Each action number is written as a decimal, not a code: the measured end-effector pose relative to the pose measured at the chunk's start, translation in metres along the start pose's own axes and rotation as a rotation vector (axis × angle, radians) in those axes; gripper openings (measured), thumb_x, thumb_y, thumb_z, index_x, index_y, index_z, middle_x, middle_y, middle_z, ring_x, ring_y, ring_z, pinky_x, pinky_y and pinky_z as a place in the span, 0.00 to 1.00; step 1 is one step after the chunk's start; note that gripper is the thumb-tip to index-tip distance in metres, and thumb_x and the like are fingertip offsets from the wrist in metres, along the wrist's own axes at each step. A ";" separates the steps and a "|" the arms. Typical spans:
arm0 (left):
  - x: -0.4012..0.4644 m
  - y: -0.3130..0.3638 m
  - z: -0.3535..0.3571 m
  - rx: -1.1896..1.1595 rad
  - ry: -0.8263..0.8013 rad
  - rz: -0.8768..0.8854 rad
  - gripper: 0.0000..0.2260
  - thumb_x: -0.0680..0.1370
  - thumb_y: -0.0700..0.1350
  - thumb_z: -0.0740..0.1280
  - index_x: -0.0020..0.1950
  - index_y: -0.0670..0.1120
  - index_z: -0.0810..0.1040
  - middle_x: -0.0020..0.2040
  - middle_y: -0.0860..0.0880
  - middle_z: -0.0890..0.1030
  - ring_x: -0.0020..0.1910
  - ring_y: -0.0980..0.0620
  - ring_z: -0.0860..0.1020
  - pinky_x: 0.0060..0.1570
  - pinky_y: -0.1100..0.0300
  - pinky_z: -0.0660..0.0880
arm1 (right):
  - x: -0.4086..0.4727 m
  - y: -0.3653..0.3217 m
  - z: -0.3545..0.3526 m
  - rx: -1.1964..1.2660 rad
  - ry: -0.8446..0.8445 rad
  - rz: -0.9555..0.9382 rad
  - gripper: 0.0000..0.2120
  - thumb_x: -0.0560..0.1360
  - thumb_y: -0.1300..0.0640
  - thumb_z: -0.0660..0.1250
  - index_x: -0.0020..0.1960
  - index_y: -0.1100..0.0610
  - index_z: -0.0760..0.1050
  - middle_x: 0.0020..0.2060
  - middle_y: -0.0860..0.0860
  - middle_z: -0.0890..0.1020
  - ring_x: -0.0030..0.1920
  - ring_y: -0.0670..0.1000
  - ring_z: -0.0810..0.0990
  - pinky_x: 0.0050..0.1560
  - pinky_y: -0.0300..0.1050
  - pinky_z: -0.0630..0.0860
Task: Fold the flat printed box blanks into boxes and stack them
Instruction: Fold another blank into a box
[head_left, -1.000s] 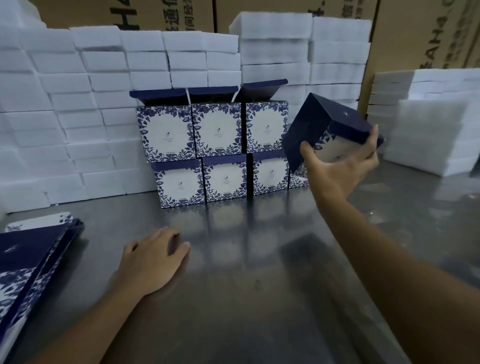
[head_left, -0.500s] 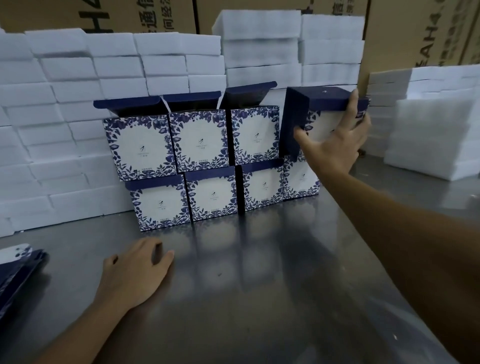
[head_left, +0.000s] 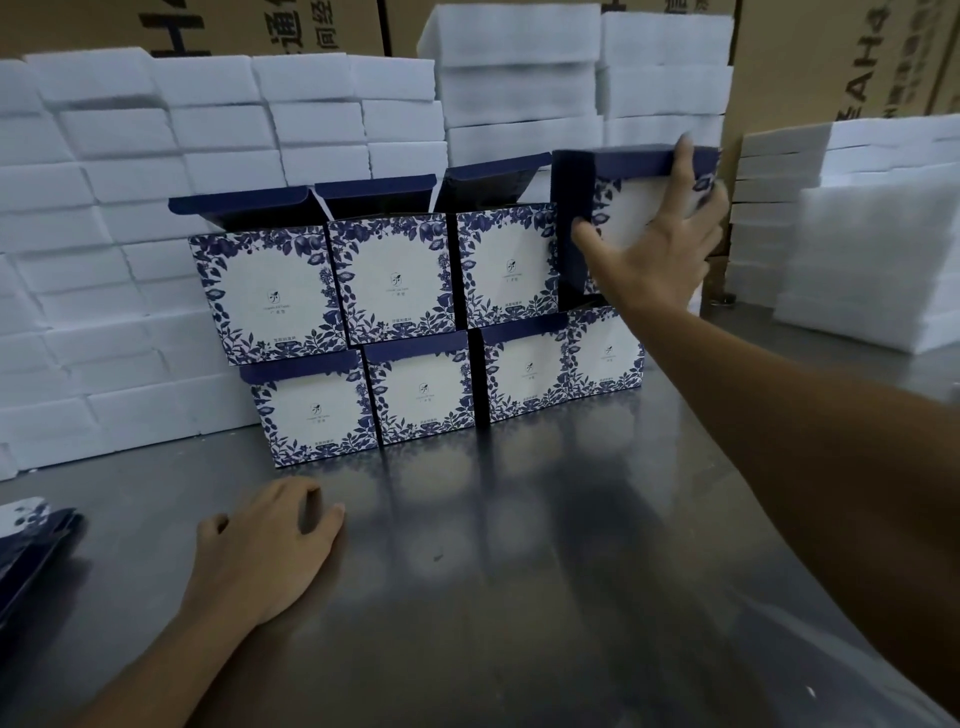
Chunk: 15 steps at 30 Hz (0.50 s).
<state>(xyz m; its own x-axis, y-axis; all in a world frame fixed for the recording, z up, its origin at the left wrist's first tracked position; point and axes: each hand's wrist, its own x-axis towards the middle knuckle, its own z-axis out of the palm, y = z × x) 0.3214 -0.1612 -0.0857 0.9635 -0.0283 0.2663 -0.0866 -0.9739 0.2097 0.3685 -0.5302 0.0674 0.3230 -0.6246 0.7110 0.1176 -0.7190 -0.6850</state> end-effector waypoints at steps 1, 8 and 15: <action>0.000 0.000 0.000 0.000 -0.002 0.000 0.18 0.79 0.65 0.53 0.64 0.60 0.68 0.66 0.58 0.73 0.65 0.53 0.71 0.65 0.47 0.62 | -0.003 0.003 0.003 -0.013 -0.022 -0.001 0.53 0.63 0.34 0.70 0.81 0.39 0.47 0.77 0.61 0.55 0.73 0.64 0.61 0.67 0.66 0.67; 0.001 0.001 0.002 0.003 -0.004 -0.004 0.17 0.79 0.66 0.52 0.63 0.61 0.67 0.66 0.58 0.72 0.65 0.53 0.71 0.65 0.47 0.62 | -0.021 0.029 0.018 -0.096 -0.177 0.045 0.51 0.68 0.31 0.70 0.80 0.37 0.43 0.80 0.59 0.48 0.78 0.63 0.55 0.69 0.69 0.65; 0.002 -0.001 0.003 0.003 0.008 -0.002 0.18 0.79 0.66 0.52 0.63 0.61 0.67 0.67 0.59 0.71 0.65 0.54 0.70 0.64 0.48 0.62 | -0.030 0.037 0.029 -0.196 -0.391 0.037 0.46 0.71 0.26 0.63 0.79 0.34 0.40 0.81 0.55 0.41 0.80 0.63 0.49 0.69 0.74 0.61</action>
<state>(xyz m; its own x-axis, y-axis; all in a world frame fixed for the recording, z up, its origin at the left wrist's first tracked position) 0.3237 -0.1608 -0.0881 0.9617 -0.0248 0.2731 -0.0841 -0.9746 0.2076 0.3904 -0.5287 0.0161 0.6592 -0.5157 0.5473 -0.0686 -0.7660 -0.6392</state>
